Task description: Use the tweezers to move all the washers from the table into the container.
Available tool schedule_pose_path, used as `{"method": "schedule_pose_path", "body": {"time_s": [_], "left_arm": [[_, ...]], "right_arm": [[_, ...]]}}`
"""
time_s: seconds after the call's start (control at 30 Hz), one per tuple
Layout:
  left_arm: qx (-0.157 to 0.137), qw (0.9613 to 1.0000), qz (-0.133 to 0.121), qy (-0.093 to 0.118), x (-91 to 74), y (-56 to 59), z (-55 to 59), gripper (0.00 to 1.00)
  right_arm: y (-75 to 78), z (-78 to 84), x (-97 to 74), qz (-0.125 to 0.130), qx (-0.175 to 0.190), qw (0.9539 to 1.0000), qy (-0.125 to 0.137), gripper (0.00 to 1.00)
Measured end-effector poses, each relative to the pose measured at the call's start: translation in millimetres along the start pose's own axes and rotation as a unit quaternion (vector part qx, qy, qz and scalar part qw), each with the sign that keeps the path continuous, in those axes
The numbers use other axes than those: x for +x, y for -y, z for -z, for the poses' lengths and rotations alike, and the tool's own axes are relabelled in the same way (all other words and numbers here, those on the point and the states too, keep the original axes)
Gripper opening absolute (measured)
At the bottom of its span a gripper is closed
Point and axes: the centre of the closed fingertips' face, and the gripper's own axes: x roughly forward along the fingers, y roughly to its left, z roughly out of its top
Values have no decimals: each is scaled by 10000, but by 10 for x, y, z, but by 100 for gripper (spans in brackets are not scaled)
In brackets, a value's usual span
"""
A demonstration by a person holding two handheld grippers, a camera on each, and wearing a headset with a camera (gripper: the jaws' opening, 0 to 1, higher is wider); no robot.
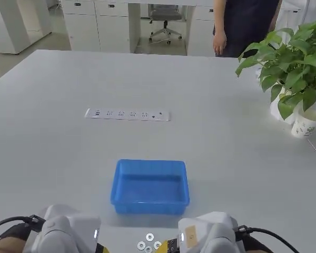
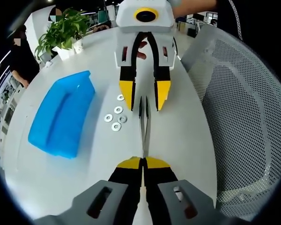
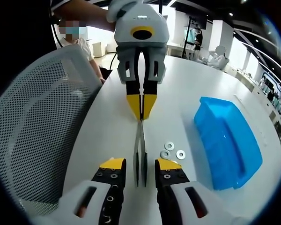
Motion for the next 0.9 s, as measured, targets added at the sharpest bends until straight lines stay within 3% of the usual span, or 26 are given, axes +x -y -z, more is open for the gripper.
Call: {"method": "schedule_pose_path", "body": {"time_s": [0.9], "left_arm": [[103,9999,1,-44,-227,20,-233,4]], "right_arm": [[-13,-35,81,-14,-178,9997,-137,19]]}}
